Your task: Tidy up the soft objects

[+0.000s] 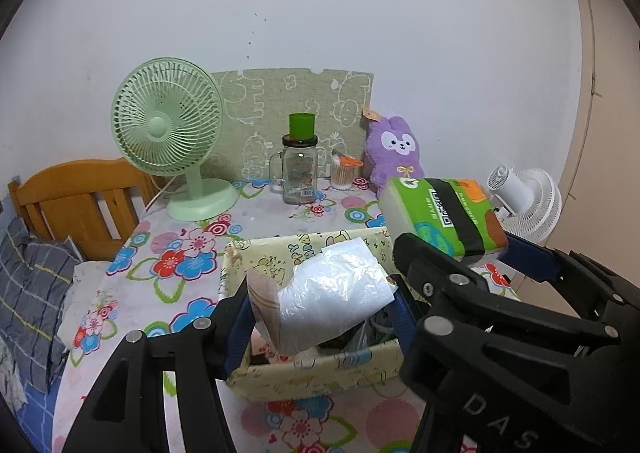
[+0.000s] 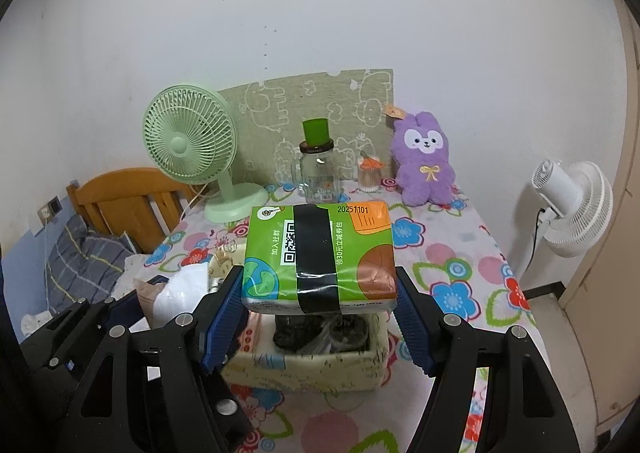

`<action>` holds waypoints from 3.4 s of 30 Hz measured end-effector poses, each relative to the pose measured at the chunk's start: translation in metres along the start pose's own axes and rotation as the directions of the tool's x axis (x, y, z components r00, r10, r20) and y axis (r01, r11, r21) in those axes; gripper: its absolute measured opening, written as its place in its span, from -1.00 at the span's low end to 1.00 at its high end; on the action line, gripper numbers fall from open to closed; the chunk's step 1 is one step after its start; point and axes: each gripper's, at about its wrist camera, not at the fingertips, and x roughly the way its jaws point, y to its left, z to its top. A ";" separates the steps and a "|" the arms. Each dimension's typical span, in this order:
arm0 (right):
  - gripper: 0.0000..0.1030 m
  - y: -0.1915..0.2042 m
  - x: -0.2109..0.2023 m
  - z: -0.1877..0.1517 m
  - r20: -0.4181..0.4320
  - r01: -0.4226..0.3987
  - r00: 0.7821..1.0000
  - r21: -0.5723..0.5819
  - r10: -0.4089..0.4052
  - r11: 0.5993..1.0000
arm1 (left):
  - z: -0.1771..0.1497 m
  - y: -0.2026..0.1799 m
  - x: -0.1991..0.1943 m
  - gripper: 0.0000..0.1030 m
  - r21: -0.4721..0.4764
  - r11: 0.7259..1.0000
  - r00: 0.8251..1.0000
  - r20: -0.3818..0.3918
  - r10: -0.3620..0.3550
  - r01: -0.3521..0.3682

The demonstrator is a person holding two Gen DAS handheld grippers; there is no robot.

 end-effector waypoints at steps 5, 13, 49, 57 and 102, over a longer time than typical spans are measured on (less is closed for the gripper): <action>0.42 -0.004 0.019 0.005 -0.016 -0.007 1.000 -0.006 0.007 1.000 | 0.003 0.001 0.017 0.25 -0.007 1.000 1.000 -0.014 0.006 -0.006; 0.42 -0.010 0.049 0.006 -0.037 -0.033 0.999 0.008 0.034 0.999 | 0.006 0.006 0.046 0.26 -0.016 1.000 0.999 -0.042 0.010 -0.011; 0.45 -0.002 0.106 -0.004 -0.116 -0.108 0.988 -0.014 0.106 0.994 | -0.008 0.029 0.075 0.99 -0.016 1.000 0.993 -0.114 -0.006 0.005; 0.80 0.001 0.103 -0.005 -0.124 -0.123 0.985 -0.020 0.119 0.992 | -0.011 0.031 0.069 0.99 -0.023 1.000 0.993 -0.115 -0.018 0.016; 0.99 -0.028 -0.106 -0.027 0.081 0.147 0.985 0.064 -0.152 0.987 | -0.029 0.016 -0.093 0.99 -0.019 0.999 0.998 0.055 0.042 -0.041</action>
